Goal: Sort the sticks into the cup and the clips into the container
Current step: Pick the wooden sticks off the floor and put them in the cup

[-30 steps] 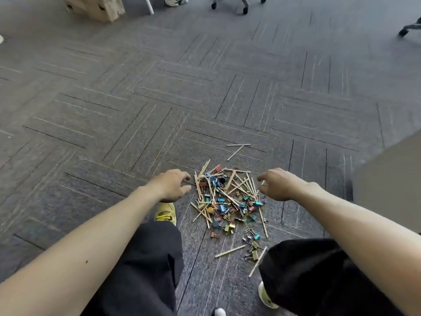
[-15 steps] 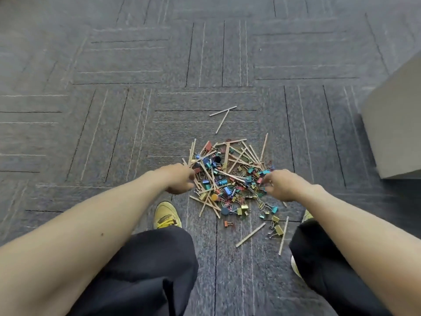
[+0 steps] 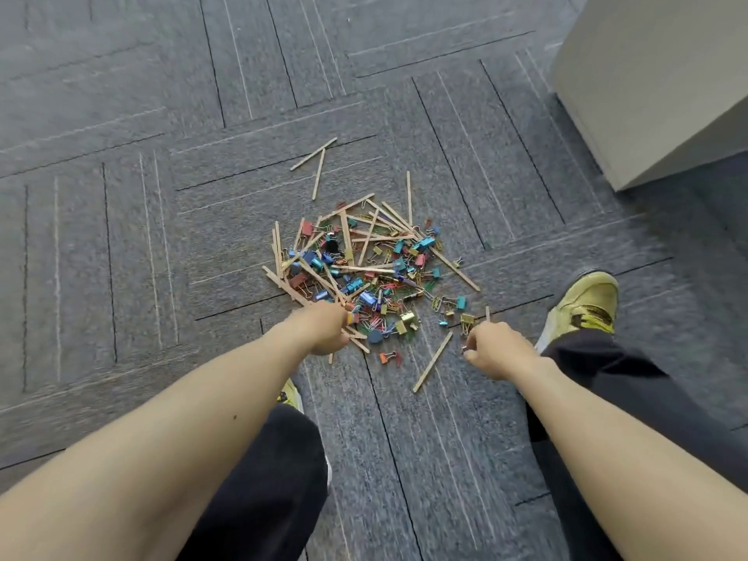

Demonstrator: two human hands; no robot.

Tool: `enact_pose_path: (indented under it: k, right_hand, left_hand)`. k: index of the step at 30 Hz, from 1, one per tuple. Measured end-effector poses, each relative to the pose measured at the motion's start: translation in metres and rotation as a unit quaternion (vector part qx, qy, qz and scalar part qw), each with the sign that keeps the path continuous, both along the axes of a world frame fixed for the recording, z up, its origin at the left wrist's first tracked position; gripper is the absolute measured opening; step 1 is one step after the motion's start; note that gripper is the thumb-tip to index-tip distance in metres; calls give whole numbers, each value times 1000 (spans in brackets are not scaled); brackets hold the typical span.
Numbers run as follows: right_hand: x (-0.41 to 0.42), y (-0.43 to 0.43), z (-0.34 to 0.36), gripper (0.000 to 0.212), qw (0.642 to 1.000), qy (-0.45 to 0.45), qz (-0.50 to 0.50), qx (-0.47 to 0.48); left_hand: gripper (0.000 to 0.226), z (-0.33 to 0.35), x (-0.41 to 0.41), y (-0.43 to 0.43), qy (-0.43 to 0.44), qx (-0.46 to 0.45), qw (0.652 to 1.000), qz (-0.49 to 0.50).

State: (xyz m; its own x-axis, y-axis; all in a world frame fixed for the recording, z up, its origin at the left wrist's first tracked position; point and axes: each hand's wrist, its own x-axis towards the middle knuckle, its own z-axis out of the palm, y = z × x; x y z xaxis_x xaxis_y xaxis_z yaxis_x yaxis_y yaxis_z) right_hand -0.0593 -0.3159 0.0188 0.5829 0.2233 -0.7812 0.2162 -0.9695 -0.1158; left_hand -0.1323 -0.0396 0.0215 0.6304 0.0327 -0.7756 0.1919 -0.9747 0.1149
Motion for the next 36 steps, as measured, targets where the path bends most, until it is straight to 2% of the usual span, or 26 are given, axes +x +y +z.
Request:
enact_pose_path:
  k: [3,6,10,18,22,27,34,36]
  right_hand:
    - [-5,-7,-20,30,997,-24,-69,-8]
    - [-8,-9,-40,31,989,-58,-133,-12]
    - [-8,-9,-65,34,975,-116,-189,-19]
    - [-5,-16,-100,42,956,-136,-257,-29]
    - [-1,-22,-111,36,952,-134,-274,-36]
    - [2,-25,-114,29,948,-119,-294,-21]
    - [-1,-19,-116,20,947,-92,-309,-3]
    - [-3,-16,-117,19,949,-91,-303,2]
  left_hand:
    - [30,-26,-5,9,-33,8,994,102]
    - [31,-51,-8,20,-45,20,986,157]
    - [30,-81,-8,29,-48,16,980,192]
    - [27,-112,-7,20,-122,38,963,238]
    - [19,-122,-7,17,-152,56,959,235]
    - [12,-127,-12,19,-151,2,965,214]
    - [27,-124,-19,24,-137,-10,985,106]
    - [39,-119,-19,24,-128,-14,990,63]
